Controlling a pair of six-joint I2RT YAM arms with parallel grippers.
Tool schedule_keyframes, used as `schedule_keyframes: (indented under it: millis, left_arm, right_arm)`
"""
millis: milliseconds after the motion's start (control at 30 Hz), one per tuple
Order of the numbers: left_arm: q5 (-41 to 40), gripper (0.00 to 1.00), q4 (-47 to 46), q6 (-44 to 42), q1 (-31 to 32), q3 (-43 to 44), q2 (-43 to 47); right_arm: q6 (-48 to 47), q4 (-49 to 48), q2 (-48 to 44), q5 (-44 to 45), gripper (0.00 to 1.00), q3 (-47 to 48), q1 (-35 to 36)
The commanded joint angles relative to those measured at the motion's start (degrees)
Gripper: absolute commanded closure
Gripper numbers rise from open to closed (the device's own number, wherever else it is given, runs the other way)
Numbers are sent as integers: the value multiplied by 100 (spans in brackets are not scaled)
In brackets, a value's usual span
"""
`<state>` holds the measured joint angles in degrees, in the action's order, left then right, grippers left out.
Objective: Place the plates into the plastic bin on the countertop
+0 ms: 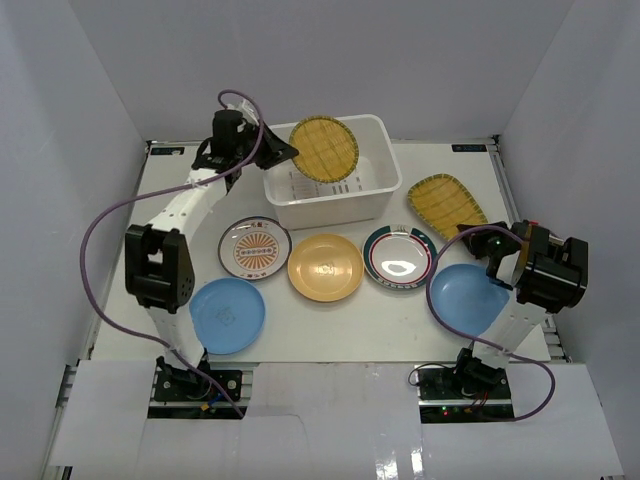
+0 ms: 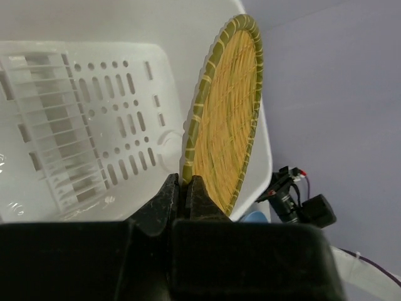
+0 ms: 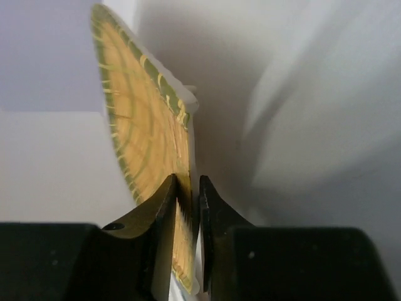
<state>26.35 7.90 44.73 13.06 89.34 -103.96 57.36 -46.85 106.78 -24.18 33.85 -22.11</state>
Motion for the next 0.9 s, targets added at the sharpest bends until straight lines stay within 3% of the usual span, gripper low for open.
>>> schedule_keyframes:
  millis: [0, 67, 267, 467, 567, 600, 700, 733, 867]
  left_arm:
    - [-340, 100, 888, -333, 91, 811, -492]
    - [-376, 100, 1133, -333, 109, 1321, -808]
    - [-420, 100, 1740, -456, 206, 2507, -1890]
    - [-412, 97, 1873, -491, 320, 2834, -2497]
    - [-385, 72, 1908, -509, 329, 2949, -2637]
    - [-394, 58, 1908, -544, 329, 2957, -2655]
    - [-367, 38, 1917, -579, 329, 2949, -2629]
    - [-341, 27, 1908, -579, 329, 2949, -2612]
    - [-96, 8, 1899, -588, 329, 3089, -2367]
  right_arm:
    - [372, -711, 54, 80, 83, -62, 22]
    - [565, -930, -8, 124, 92, -62, 14]
    - [706, -1002, -894, 466, 92, -177, 22]
    - [627, -528, -2283, 845, 92, -45, 40]
    - [426, -212, -2925, 854, 92, 235, 119]
    - [207, 33, -3170, 819, 92, 358, 232]
    - [-180, 465, -3470, 600, 92, 928, 548]
    - [-425, 797, -3489, 512, 92, 1114, 645]
    - [-1015, 1572, -3358, 178, 92, 2019, 1426]
